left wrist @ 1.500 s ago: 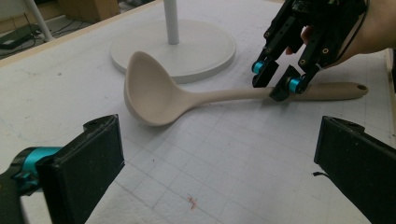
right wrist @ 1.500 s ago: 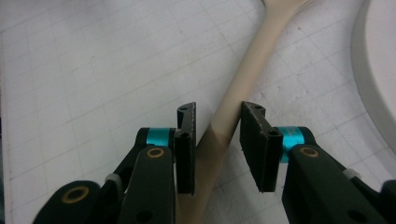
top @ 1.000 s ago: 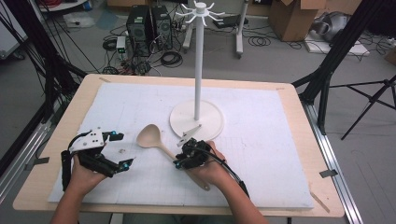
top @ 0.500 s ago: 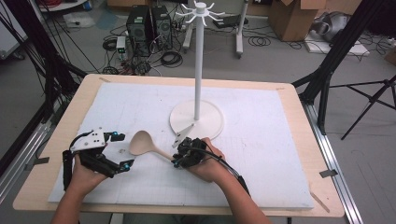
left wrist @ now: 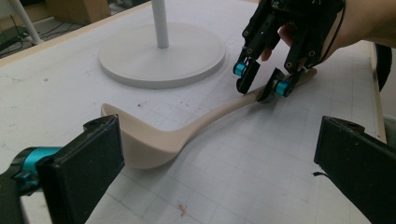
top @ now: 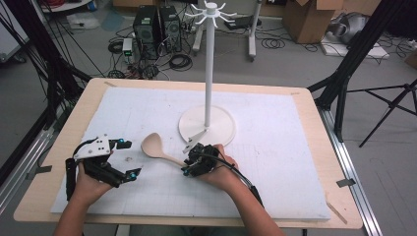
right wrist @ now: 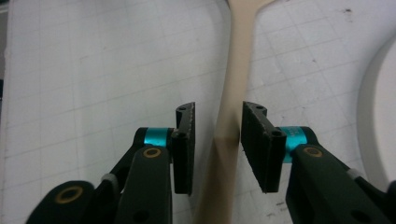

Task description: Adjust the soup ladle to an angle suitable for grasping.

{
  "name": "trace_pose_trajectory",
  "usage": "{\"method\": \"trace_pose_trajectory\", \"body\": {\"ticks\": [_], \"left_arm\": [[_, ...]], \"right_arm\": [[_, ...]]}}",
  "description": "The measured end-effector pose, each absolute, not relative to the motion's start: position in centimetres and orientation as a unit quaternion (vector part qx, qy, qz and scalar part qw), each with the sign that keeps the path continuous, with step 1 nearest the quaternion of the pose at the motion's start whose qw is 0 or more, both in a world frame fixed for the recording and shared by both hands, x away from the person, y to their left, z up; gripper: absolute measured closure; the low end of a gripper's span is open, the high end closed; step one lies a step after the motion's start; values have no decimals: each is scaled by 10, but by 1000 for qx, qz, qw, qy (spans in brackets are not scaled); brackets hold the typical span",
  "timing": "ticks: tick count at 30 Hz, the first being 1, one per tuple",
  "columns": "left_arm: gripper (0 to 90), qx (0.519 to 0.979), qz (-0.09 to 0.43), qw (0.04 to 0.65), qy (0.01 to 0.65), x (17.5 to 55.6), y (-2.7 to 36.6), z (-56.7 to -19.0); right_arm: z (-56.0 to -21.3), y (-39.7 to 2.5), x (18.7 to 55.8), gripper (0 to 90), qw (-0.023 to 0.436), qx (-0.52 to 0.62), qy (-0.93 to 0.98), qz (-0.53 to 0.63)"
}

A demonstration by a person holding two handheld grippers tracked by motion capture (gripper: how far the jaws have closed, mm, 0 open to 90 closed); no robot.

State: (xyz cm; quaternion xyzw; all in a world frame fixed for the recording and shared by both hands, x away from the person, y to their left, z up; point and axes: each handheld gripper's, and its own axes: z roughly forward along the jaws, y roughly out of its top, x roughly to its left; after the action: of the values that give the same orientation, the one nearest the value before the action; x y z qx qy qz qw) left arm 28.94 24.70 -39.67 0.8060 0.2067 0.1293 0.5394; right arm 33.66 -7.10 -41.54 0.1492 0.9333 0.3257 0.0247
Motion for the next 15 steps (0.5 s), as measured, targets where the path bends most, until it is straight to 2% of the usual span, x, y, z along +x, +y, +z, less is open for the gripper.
{"method": "trace_pose_trajectory", "body": {"ticks": [3, 8, 12, 15], "left_arm": [[17, 807, 130, 538, 206, 289, 247, -397], [17, 806, 131, 539, 206, 289, 248, -395], [17, 809, 134, 534, 208, 289, 247, -395], [17, 809, 133, 533, 209, 288, 246, -396]], "right_arm": [[-407, -79, 335, 562, 35, 159, 922, 352], [-395, -93, 328, 518, 43, 162, 910, 378], [-385, -110, 322, 421, 56, 179, 900, 394], [-378, -126, 319, 396, 60, 197, 888, 411]]}}
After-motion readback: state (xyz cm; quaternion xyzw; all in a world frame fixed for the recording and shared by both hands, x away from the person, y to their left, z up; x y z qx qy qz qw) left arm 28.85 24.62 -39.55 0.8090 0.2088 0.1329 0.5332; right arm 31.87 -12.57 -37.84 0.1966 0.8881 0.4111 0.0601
